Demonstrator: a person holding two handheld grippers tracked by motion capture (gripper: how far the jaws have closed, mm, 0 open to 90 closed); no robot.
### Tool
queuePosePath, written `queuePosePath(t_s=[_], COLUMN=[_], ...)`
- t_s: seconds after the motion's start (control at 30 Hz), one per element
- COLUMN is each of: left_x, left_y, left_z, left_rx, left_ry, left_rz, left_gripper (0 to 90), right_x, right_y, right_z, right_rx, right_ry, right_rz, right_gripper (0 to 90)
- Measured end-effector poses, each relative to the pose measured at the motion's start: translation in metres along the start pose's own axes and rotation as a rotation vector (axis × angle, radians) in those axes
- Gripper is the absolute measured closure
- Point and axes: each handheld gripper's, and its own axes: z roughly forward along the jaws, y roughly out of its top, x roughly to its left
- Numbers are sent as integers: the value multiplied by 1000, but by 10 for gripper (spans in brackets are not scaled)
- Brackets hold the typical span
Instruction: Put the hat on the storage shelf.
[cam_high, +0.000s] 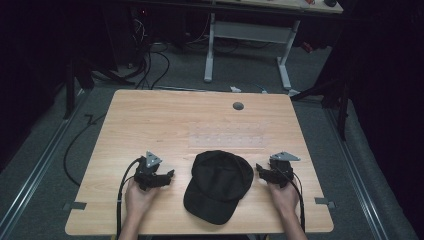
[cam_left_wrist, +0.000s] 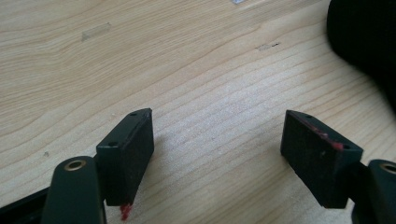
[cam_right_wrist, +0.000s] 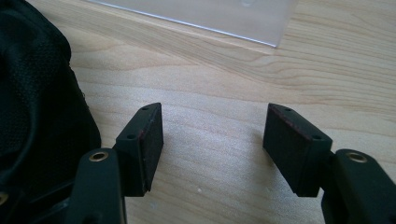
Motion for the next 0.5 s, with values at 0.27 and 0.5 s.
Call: queuePosePath(t_s=[0.27,0.5], left_x=[0,0], left_y=[0,0], left_z=[-1,-1], left_rx=[-2,-4], left_ry=[7,9], left_rz=[-1,-3], left_gripper=[261,262], right_x=[0,0], right_y=[0,0], right_z=[0,0], right_rx=[0,0], right_ry=[0,0], right_rz=[1,1], right_gripper=[382,383])
